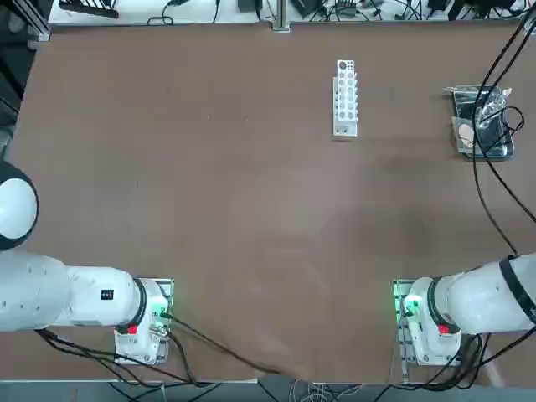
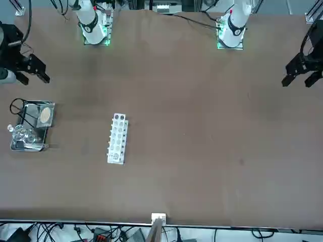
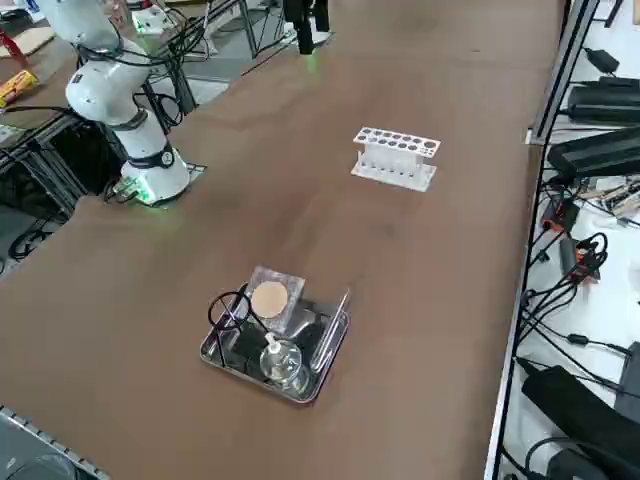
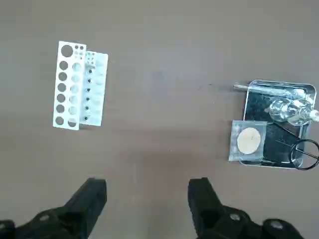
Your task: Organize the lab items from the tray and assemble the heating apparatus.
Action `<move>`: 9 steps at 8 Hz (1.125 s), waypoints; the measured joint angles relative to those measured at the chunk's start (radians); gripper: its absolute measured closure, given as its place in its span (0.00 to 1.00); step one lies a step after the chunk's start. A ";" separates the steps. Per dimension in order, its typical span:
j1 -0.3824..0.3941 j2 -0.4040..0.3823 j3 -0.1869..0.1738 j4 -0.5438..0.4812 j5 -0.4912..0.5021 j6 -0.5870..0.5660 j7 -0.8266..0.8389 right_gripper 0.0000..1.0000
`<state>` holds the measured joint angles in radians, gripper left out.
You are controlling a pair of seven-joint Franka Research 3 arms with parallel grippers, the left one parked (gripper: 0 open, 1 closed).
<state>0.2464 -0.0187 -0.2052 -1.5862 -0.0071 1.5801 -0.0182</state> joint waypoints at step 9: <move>-0.019 0.062 -0.002 -0.025 0.000 0.054 -0.268 0.00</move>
<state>0.2271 0.0436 -0.2074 -1.6112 -0.0074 1.6346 -0.2862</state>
